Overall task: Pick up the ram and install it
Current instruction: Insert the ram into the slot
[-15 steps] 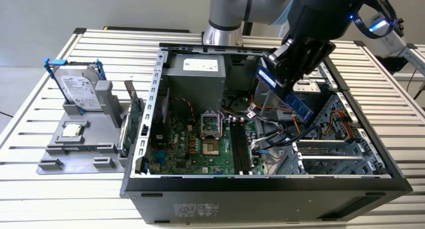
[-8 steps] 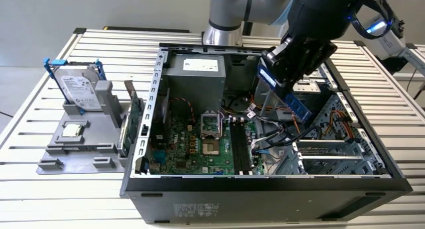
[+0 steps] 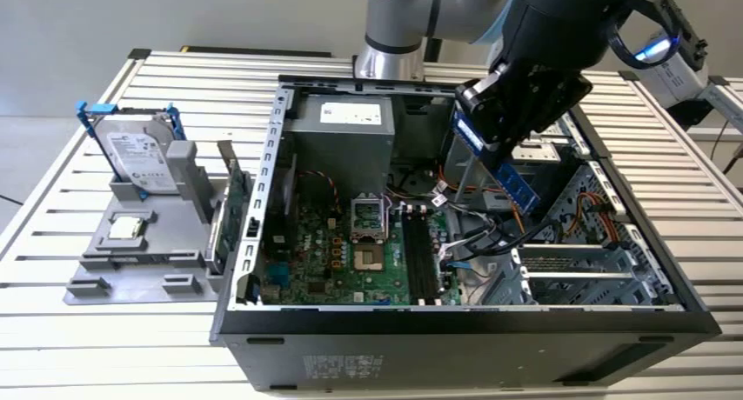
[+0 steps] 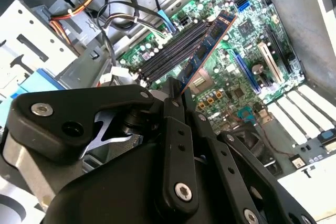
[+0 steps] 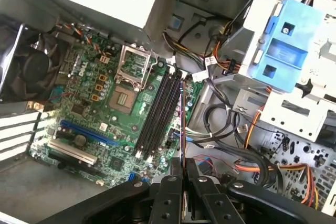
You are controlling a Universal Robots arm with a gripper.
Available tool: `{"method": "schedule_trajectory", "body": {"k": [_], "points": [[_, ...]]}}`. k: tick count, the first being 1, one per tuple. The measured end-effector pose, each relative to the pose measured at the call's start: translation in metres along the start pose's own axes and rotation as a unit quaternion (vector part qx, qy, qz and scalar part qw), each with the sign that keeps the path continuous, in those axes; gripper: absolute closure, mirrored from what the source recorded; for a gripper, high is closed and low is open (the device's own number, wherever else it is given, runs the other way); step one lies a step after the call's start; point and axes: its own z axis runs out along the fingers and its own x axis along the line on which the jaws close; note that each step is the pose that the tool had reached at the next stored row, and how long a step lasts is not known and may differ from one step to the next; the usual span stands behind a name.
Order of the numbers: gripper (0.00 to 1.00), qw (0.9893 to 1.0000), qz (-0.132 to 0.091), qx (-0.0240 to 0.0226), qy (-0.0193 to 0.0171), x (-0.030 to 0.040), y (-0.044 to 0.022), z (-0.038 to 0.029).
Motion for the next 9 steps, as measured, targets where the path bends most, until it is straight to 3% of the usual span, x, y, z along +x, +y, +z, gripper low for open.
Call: {"method": "schedule_trajectory", "body": {"k": [9], "points": [[1.0,0.9991,0.042,-0.0015,-0.0005,0.0,0.0,0.0]]}}
